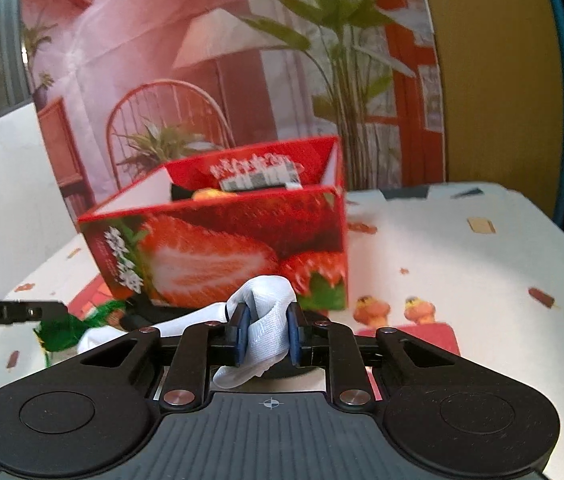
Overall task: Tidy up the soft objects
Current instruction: 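Close the right tool on the white cloth while the left tool grasps it too, then lift the white cloth with both tools and carry it over the red box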
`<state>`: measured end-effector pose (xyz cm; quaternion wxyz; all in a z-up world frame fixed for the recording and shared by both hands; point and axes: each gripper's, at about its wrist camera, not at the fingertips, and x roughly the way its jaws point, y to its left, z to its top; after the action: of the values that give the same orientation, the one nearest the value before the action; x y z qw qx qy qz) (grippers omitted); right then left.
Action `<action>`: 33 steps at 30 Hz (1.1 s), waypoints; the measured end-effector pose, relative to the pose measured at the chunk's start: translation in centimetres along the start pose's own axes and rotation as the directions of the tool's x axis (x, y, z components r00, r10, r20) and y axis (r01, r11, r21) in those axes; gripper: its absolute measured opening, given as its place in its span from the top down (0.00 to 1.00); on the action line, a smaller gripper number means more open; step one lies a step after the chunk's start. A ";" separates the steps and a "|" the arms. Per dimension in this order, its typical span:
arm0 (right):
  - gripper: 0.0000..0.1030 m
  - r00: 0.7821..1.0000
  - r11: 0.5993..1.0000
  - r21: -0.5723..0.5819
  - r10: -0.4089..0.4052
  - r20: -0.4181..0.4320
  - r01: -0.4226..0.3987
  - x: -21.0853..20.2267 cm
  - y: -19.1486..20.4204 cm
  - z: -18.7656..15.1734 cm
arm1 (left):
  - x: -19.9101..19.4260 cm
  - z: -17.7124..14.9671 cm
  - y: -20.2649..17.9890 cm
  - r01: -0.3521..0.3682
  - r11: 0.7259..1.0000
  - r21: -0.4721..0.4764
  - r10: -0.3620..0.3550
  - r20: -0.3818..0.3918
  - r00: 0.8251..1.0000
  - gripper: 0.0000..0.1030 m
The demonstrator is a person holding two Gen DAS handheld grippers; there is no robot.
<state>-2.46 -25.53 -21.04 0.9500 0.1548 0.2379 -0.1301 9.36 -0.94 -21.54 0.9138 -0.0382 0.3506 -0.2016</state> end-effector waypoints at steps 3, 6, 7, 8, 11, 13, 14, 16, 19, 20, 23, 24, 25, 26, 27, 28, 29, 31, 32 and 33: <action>0.82 0.999 1.000 0.016 -0.022 -0.023 0.023 0.8 -0.8 -0.7 | 1.6 -0.5 0.1 -0.006 1.000 0.026 0.007 -0.045 0.999 0.75; 0.82 0.998 0.998 0.045 -0.050 -0.038 0.051 1.4 -1.8 -1.3 | 2.3 -1.2 0.6 0.011 1.000 0.008 -0.010 -0.069 0.998 0.65; 0.82 0.997 0.996 0.058 -0.059 -0.042 0.061 1.5 -2.2 -1.4 | 2.4 -1.3 0.7 0.023 1.000 0.004 -0.023 -0.080 0.997 0.65; 0.82 0.997 0.995 0.073 -0.068 -0.045 0.071 1.6 -2.7 -1.6 | 2.5 -1.5 0.6 0.036 0.999 0.001 -0.035 -0.092 0.995 0.65; 0.82 0.995 0.989 0.119 -0.084 -0.058 0.090 2.0 -3.9 -2.1 | 2.9 -1.8 0.1 0.063 0.998 0.003 -0.062 -0.118 0.991 0.61; 0.82 0.994 0.986 0.137 -0.085 -0.064 0.093 2.2 -4.4 -2.4 | 3.3 -2.0 -0.2 0.067 0.998 0.009 -0.065 -0.129 0.990 0.56; 0.82 0.994 0.986 0.139 -0.085 -0.066 0.093 2.3 -4.5 -2.6 | 3.4 -2.2 -0.3 0.066 0.998 0.013 -0.064 -0.134 0.989 0.53; 0.82 0.994 0.986 0.142 -0.083 -0.070 0.092 2.5 -4.6 -2.7 | 3.9 -2.3 -0.5 0.061 0.998 0.021 -0.057 -0.145 0.988 0.52; 0.82 0.994 0.985 0.144 -0.081 -0.076 0.091 2.7 -4.6 -2.9 | 4.7 -2.3 -0.6 0.051 0.998 0.034 -0.046 -0.142 0.989 0.52; 0.82 0.994 0.985 0.146 -0.081 -0.078 0.091 2.7 -4.7 -2.9 | 4.9 -2.3 -0.7 0.050 0.998 0.037 -0.044 -0.139 0.989 0.53; 0.82 0.993 0.984 0.149 -0.081 -0.083 0.093 2.8 -4.7 -3.0 | 5.2 -2.1 -0.9 0.049 0.998 0.046 -0.043 -0.128 0.991 0.81; 0.82 0.993 0.985 0.148 -0.081 -0.082 0.093 2.8 -4.7 -3.0 | 5.3 -1.9 -1.1 0.051 0.998 0.048 -0.044 -0.127 0.991 0.86; 0.82 0.994 0.985 0.145 -0.081 -0.080 0.092 2.7 -4.6 -2.9 | 5.1 -1.9 -1.1 0.053 0.997 0.048 -0.047 -0.119 0.992 0.87; 0.82 0.994 0.986 0.143 -0.079 -0.078 0.090 2.7 -4.6 -2.8 | 4.8 -1.8 -1.1 0.048 0.998 0.049 -0.043 -0.104 0.994 0.88; 0.82 0.994 0.986 0.141 -0.076 -0.076 0.086 2.6 -4.5 -2.8 | 4.4 -1.7 -1.1 0.045 0.998 0.052 -0.041 -0.090 0.995 0.88; 0.82 0.995 0.987 0.137 -0.072 -0.074 0.081 2.5 -4.3 -2.7 | 4.0 -1.5 -1.1 0.042 0.998 0.052 -0.038 -0.075 0.996 0.89; 0.82 0.995 0.988 0.131 -0.069 -0.070 0.077 2.4 -4.2 -2.7 | 3.5 -1.4 -1.0 0.040 0.998 0.052 -0.037 -0.060 0.997 0.89; 0.82 0.996 0.991 0.117 -0.063 -0.060 0.070 2.2 -3.7 -2.4 | 2.5 -1.1 -1.1 0.035 0.998 0.053 -0.034 -0.031 0.999 0.89; 0.82 0.997 0.991 0.113 -0.059 -0.053 0.065 2.0 -3.5 -2.2 | 2.0 -0.9 -1.2 0.033 0.998 0.054 -0.032 -0.015 0.999 0.89; 0.82 0.997 0.992 0.108 -0.055 -0.045 0.060 1.7 -3.3 -2.0 | 1.5 -0.7 -1.3 0.032 0.998 0.057 -0.032 0.001 0.999 0.89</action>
<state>-2.87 -28.14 -24.32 0.9308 0.2023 0.2545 -0.1669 9.47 -2.63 -22.68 0.9114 -0.0178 0.3433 -0.2262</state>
